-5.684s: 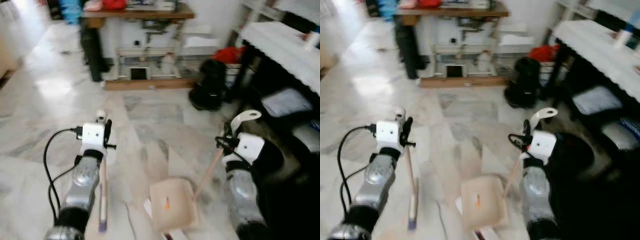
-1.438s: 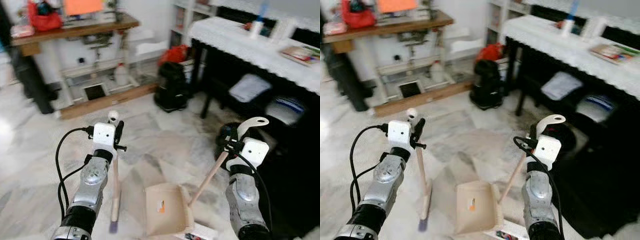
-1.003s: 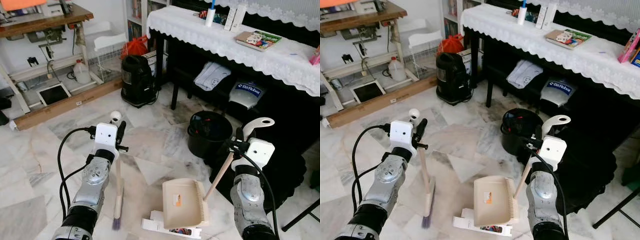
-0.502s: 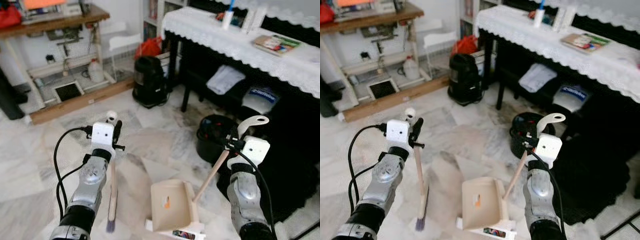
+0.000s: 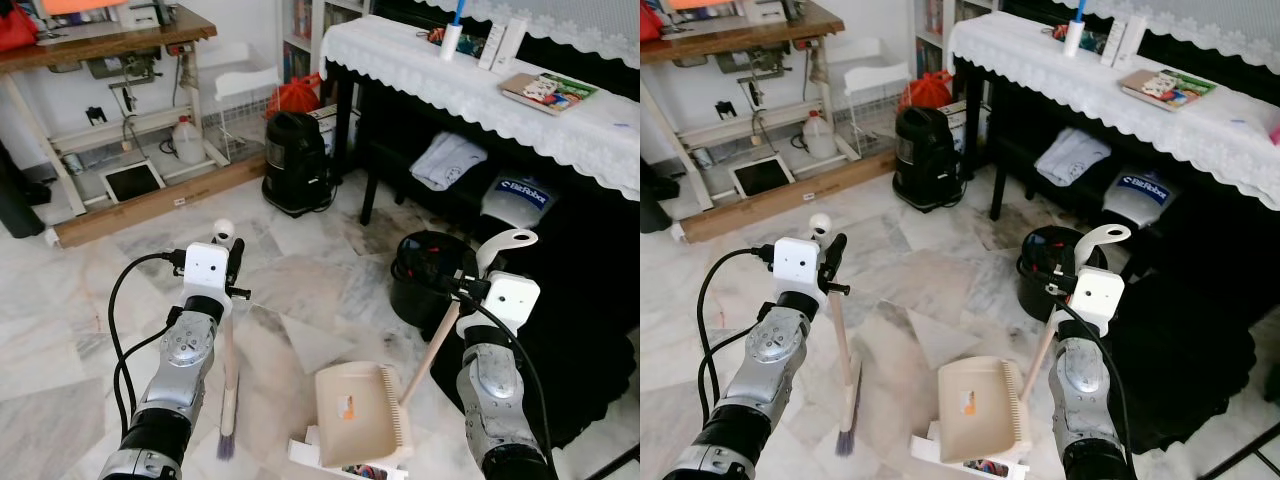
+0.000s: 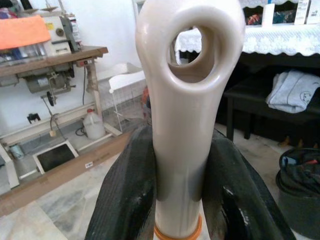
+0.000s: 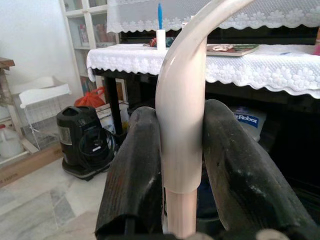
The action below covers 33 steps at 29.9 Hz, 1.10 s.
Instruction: Sweep floor
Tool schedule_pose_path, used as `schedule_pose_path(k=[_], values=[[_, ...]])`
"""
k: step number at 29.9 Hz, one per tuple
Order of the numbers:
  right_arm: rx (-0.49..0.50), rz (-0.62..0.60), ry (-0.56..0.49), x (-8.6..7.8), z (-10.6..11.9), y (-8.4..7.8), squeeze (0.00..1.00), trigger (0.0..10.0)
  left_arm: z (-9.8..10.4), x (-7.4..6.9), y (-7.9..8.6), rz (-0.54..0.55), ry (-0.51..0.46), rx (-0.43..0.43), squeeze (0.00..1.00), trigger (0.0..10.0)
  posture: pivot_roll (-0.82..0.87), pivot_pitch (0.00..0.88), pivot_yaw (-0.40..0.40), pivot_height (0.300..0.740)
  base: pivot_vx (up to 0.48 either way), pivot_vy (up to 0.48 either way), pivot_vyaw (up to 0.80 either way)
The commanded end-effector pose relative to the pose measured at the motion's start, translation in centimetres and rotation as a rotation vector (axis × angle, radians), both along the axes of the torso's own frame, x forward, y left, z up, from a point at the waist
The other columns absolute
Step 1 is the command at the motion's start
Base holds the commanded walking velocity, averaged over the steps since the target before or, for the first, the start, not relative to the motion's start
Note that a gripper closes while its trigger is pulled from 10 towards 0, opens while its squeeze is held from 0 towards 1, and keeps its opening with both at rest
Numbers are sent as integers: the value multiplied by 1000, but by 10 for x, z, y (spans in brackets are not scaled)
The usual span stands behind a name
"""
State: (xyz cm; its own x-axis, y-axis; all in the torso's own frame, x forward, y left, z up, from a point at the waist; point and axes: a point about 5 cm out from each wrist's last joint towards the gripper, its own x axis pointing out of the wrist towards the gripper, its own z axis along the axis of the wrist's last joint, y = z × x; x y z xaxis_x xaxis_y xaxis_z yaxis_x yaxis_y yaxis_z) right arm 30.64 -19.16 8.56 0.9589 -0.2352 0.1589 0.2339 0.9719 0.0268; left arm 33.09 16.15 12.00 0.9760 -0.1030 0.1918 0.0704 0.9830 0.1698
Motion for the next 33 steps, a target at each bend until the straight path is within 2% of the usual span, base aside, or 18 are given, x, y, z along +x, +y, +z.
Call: schedule_pose_path(k=[1, 9, 17, 21, 22, 24, 33], values=[[-12, 2, -21, 3, 6, 0, 0, 10000, 8, 2, -2, -11, -42, 20, 0, 10000, 106, 0, -25, 740, 0, 0, 0], [-16, 4, -44, 9, 14, 0, 0, 10000, 12, 6, -1, -6, -53, 30, 0, 10000, 103, 0, -25, 740, 198, 0, 0], [-25, -12, -39, 2, 10, -7, 0, 10000, 10, 4, -2, -6, -54, 20, 0, 10000, 89, 0, -28, 740, 35, 0, 0], [-42, -50, -16, -5, 4, -17, 0, 10000, 9, 4, -2, -4, -52, 18, 0, 10000, 83, 0, -28, 740, 0, 0, 0], [-68, -70, -1, -10, 1, -24, 0, 10000, 8, 4, -3, -2, -49, 18, 0, 10000, 82, 0, -29, 740, 0, 0, 0], [-94, -80, 13, -14, -1, -29, 0, 10000, 8, 4, -2, 0, -47, 17, 0, 10000, 79, 0, -29, 740, 0, 0, 0], [-129, -124, 31, -24, -4, -43, 0, 10000, 6, 4, -1, 3, -38, 21, 0, 10000, 73, 0, -30, 740, 0, 0, 0]])
